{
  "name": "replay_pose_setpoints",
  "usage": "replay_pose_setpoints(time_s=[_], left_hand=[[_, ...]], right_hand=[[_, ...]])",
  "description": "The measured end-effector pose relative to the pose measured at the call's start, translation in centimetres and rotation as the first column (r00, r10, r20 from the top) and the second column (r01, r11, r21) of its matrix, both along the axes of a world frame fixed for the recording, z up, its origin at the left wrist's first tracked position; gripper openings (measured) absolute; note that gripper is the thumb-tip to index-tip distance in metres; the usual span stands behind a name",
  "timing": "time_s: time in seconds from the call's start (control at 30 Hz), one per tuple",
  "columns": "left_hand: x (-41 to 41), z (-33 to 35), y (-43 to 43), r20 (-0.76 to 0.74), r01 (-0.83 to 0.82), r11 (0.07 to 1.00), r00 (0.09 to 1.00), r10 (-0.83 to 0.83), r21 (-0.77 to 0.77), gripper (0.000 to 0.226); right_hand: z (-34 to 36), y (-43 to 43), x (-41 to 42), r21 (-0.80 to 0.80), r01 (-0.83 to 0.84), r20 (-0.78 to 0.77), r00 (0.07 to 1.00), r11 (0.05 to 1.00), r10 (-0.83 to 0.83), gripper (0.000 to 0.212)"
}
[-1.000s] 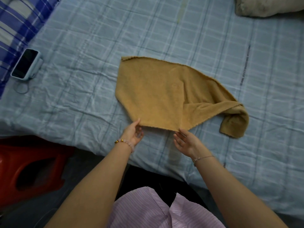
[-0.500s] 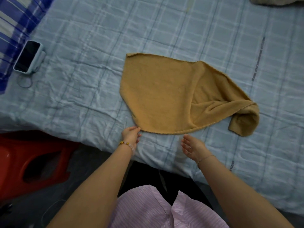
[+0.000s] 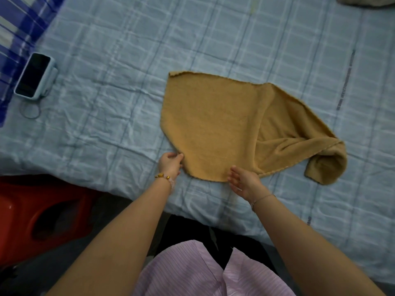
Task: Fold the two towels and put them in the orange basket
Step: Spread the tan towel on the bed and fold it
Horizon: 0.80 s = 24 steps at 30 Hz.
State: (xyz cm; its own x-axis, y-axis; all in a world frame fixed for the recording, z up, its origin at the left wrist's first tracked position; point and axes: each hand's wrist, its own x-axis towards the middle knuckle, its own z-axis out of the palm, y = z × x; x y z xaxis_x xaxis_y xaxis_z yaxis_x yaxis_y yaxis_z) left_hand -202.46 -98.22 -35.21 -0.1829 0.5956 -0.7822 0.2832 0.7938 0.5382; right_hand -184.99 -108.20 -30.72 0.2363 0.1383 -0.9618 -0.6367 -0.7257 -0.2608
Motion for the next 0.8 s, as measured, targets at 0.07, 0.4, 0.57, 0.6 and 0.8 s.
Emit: replay_pose_setpoints(time_s=[0.07,0.4,0.57,0.6,0.8], left_hand=[[0.4,0.0,0.4,0.005,0.000,1.000,1.000,0.000,0.019,0.022],[4.8,2.1,1.1,-0.210,0.329,0.888,0.939,-0.272,0.320,0.017],[8.4,1.5,1.5,-0.353,0.697,0.645,0.716,-0.603,0.313,0.030],[8.9,1.5,1.4,-0.342,0.746,0.598,0.666,-0.663,0.294,0.032],[8.5,1.8,1.8,-0.336,0.707,0.627,0.707,-0.622,0.327,0.029]], right_hand=[[0.1,0.7,0.1,0.011,0.002,0.003,1.000,1.000,-0.002,0.010],[0.8,3.4,1.0,0.192,-0.028,0.109,0.994,0.981,0.007,0.008],[0.5,3.9,2.5,0.187,-0.010,0.153,0.988,0.982,-0.019,0.007],[0.4,4.0,2.8,0.183,-0.008,0.158,0.987,0.983,-0.021,0.007],[-0.4,4.1,4.3,0.175,0.008,0.145,0.989,0.985,-0.034,0.010]])
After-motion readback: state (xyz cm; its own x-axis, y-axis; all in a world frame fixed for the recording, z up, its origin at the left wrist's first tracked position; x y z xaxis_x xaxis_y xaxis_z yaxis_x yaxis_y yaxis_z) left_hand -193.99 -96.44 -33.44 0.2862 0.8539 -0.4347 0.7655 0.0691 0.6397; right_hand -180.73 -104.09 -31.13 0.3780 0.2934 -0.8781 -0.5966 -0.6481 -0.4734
